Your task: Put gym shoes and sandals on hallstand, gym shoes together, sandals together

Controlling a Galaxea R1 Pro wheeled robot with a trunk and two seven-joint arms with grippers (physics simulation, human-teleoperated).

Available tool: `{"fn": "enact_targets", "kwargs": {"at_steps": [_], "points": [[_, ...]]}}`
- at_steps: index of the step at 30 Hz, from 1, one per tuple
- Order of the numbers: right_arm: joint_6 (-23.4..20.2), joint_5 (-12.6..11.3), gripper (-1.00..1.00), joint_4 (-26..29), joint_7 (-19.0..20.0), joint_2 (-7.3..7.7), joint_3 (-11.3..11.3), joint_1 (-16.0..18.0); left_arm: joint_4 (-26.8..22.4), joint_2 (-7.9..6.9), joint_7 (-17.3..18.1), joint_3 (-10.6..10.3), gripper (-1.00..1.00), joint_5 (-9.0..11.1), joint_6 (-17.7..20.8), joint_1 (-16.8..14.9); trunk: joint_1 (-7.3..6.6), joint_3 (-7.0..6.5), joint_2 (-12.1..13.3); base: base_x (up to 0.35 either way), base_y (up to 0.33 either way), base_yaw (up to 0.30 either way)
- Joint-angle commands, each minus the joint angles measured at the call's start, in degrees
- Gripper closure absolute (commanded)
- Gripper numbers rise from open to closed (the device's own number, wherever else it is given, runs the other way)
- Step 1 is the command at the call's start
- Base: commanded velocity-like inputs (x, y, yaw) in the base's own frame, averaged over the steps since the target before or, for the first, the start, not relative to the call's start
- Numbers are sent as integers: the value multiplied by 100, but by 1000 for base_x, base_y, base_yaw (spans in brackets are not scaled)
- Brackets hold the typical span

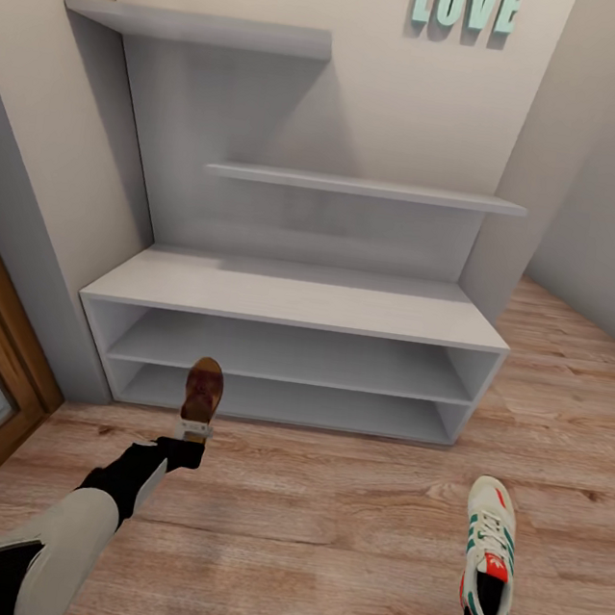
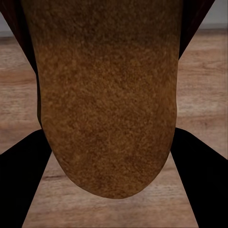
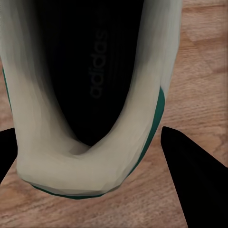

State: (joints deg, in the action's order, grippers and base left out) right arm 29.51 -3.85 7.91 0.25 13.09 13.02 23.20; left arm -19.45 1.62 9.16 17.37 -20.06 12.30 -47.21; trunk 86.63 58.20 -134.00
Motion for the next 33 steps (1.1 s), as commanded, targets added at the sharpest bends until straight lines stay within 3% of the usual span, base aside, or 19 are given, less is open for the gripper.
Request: {"fn": "enact_targets", "kwargs": {"at_steps": [1, 10, 20, 33], "points": [[19, -44, 100, -4, 1, 1, -18, 3, -24, 4, 49, 46, 100, -48, 36, 1, -1, 5, -2, 0, 0, 0], [14, -61, 100, 0, 8, -13, -19, 7, -70, 6, 66, 22, 100, -43, 39, 35, -1, 5, -2, 27, 0, -48], [11, -56, 100, 0, 10, -17, -19, 5, -60, 21, 61, 29, 100, -42, 50, 37, -1, 5, -2, 262, 0, -232], [11, -55, 100, 1, 10, -33, -27, 4, -68, -27, 83, 90, 100, -19, 104, 26, 21, 23, -42, 37, 0, -24]]}}
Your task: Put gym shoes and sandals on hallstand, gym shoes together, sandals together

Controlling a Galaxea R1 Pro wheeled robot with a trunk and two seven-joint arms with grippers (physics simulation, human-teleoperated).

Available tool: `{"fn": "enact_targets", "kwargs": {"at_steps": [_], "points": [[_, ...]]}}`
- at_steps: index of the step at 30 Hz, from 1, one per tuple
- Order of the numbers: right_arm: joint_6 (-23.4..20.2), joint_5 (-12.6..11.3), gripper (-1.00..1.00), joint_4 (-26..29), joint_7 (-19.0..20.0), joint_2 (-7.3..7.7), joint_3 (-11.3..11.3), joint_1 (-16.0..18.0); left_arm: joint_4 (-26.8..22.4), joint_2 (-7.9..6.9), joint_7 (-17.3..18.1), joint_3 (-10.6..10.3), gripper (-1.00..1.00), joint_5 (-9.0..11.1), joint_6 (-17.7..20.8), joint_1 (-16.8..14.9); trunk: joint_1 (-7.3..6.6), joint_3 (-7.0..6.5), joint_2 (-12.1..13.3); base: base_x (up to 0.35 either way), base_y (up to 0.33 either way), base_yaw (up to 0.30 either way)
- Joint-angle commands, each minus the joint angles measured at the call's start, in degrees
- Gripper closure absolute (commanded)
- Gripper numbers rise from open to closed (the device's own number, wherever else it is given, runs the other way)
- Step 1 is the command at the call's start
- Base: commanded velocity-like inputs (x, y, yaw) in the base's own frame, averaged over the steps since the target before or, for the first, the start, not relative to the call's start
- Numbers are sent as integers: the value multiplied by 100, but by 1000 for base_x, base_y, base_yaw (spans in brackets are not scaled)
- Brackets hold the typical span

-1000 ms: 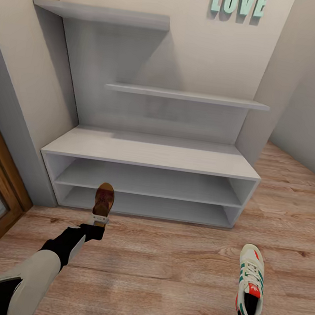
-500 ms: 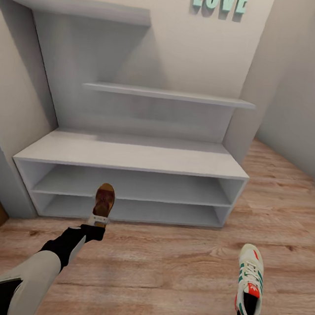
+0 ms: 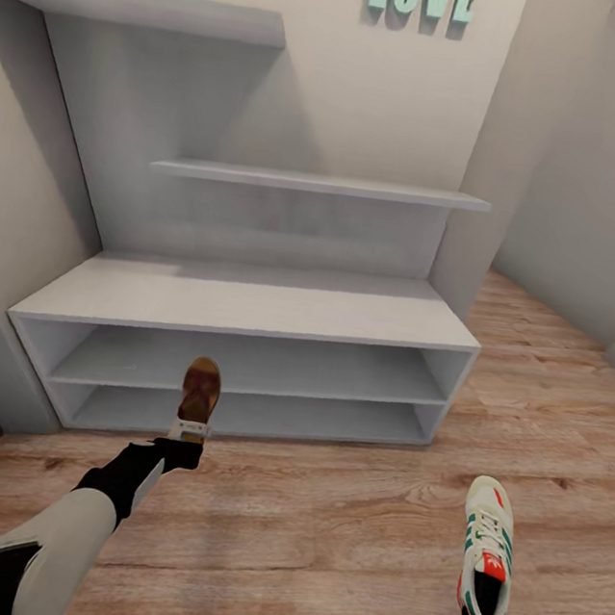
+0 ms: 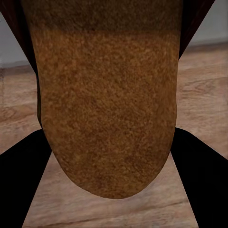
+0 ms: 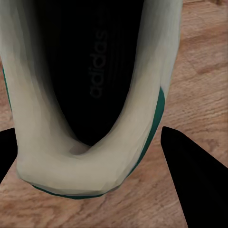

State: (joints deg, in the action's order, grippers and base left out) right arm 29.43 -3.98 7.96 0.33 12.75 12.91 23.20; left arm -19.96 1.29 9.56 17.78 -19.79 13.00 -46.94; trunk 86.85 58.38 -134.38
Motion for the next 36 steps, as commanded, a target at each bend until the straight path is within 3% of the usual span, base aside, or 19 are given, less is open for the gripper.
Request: {"fn": "enact_targets", "kwargs": {"at_steps": [1, 6, 14, 19, 36], "points": [[19, -42, 100, -5, 2, 1, -17, 3, -17, -8, 45, 59, 100, -45, 72, -9, 21, 23, -44, 0, 0, 0], [19, -35, 100, -5, 2, 0, -17, 4, -42, -79, 21, 82, 100, -44, 542, -61, 131, 139, -244, 0, 0, 0], [19, -33, 100, 2, 2, 0, -17, 7, -82, -221, -5, 100, 100, -2, 645, -71, 307, 345, -565, 0, 0, 0], [19, -21, 100, -9, 8, 6, -23, 4, -87, -250, -6, 102, 100, 88, 651, -62, 307, 349, -565, 0, 0, 0], [28, -15, 100, -14, 11, 17, -26, 3, -87, -264, -29, 102, 100, 98, 635, -28, 307, 349, -565, 4, 0, 0]]}}
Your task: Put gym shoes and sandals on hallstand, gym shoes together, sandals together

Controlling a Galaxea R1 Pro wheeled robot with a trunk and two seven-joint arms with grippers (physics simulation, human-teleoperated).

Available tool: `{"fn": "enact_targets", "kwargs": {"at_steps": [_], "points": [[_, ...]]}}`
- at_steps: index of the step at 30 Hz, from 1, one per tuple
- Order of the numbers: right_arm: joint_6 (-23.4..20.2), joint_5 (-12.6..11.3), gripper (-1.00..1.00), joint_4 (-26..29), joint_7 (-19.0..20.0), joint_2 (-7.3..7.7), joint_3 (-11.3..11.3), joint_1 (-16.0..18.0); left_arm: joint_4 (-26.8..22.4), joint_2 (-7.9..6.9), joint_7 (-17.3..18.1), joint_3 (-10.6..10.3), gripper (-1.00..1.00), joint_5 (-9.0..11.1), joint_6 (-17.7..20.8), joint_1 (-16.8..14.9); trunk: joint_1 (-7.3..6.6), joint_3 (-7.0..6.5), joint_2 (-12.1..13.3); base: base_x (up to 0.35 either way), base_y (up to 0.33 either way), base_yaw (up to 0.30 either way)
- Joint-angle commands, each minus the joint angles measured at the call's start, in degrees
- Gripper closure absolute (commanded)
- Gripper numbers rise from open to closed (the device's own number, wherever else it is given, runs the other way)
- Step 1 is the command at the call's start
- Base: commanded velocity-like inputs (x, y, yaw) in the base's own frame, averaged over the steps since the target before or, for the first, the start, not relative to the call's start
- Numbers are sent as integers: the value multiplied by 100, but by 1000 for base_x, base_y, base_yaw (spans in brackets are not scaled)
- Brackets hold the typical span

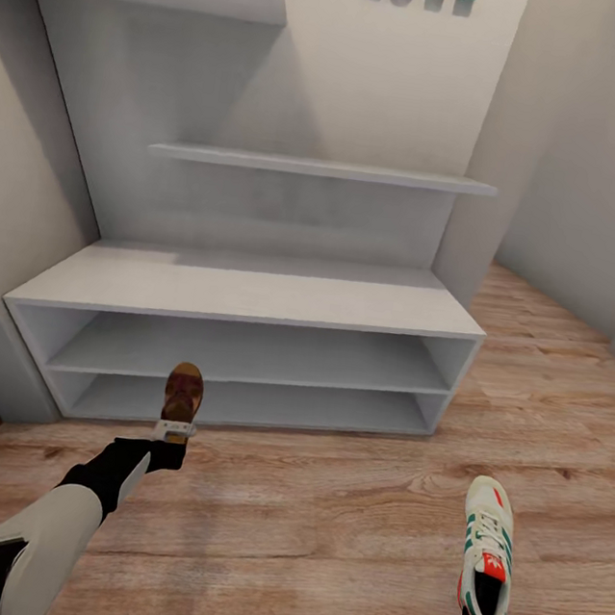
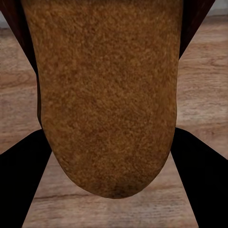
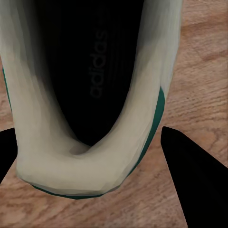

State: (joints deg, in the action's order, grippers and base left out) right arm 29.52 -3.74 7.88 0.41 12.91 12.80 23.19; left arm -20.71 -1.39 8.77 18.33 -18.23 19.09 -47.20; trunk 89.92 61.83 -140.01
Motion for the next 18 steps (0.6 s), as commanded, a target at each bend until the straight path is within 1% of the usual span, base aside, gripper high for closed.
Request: {"fn": "enact_targets", "kwargs": {"at_steps": [1, 8, 18], "points": [[19, -39, 100, -6, 3, 1, -15, 4, -12, 3, 49, 48, 100, -58, 24, 2, -1, 5, -2, 112, 0, 0], [19, -39, 100, -6, 3, 1, -15, 4, -12, -1, 39, 48, 100, -61, 17, 14, -1, 5, -2, 192, 0, 0], [19, -39, 100, -6, 3, 1, -15, 5, -16, -1, 37, 55, 100, -59, 14, 17, -1, 5, -2, 45, 0, 0]]}}
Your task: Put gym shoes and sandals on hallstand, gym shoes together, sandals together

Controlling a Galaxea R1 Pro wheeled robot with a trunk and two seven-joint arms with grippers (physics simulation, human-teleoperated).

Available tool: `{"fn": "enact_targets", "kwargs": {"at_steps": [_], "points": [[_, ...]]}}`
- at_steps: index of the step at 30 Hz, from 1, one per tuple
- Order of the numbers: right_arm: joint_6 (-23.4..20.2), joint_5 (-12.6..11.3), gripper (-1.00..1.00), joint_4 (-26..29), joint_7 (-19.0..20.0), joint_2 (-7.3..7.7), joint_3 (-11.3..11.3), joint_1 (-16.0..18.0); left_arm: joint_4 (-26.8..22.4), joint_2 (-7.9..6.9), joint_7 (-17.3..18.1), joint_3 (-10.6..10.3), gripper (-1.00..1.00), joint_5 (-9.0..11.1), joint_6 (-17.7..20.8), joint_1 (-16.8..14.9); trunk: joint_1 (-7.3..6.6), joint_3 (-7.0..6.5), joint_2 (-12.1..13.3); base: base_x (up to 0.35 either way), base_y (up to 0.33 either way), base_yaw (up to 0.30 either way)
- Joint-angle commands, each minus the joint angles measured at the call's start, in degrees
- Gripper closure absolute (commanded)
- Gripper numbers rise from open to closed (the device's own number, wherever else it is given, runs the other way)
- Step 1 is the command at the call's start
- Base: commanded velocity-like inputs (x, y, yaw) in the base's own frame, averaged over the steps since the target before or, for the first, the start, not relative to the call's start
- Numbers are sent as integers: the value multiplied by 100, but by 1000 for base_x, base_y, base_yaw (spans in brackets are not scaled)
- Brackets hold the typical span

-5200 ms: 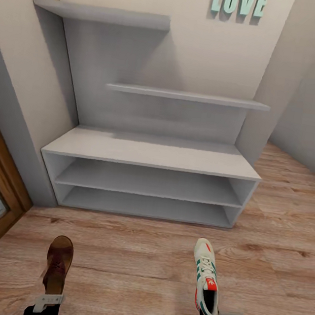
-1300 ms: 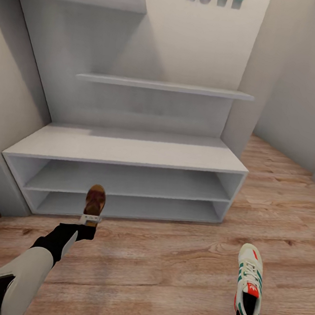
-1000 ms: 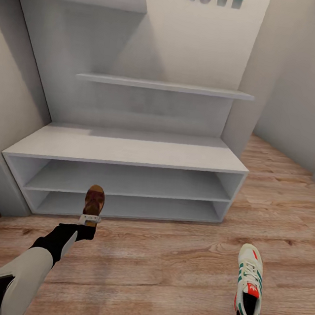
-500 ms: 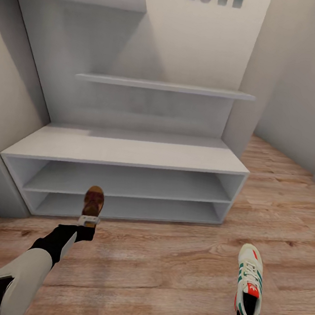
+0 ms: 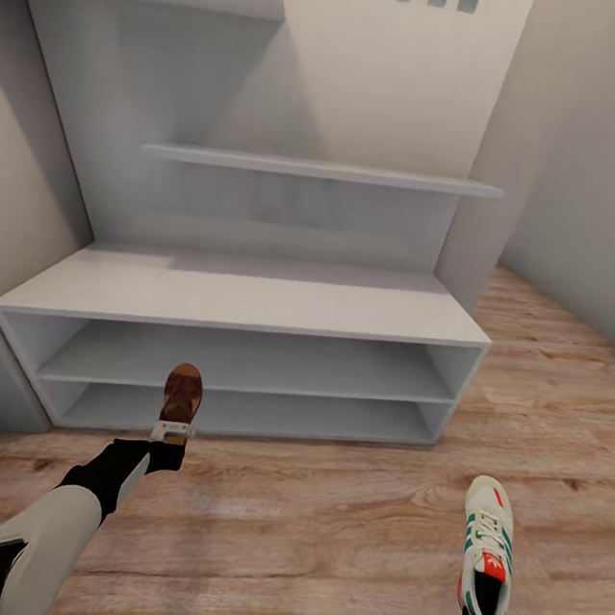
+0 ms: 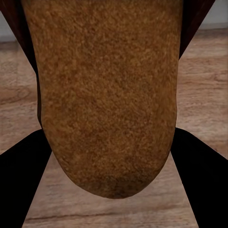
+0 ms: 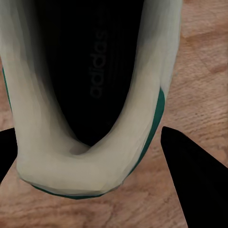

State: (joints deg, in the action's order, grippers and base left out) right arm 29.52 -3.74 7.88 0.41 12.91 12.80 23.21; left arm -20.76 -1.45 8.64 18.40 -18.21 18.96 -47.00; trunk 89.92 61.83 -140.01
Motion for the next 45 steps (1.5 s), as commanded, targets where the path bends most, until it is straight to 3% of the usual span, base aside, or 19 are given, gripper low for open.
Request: {"fn": "enact_targets", "kwargs": {"at_steps": [1, 20, 45], "points": [[19, -39, 100, -6, 3, 1, -15, 4, -13, 5, 50, 49, 100, -60, 27, -2, 0, 5, -2, 134, 6, 0], [19, -39, 100, -6, 3, 18, -15, 1, -257, 5, 49, 235, 100, -68, 41, 0, 0, 5, -2, 151, 38, 0], [19, -39, 100, -6, 3, 18, -15, 6, -280, 5, 50, 252, 100, -68, 46, -29, 0, 5, -2, 176, 0, 0]]}}
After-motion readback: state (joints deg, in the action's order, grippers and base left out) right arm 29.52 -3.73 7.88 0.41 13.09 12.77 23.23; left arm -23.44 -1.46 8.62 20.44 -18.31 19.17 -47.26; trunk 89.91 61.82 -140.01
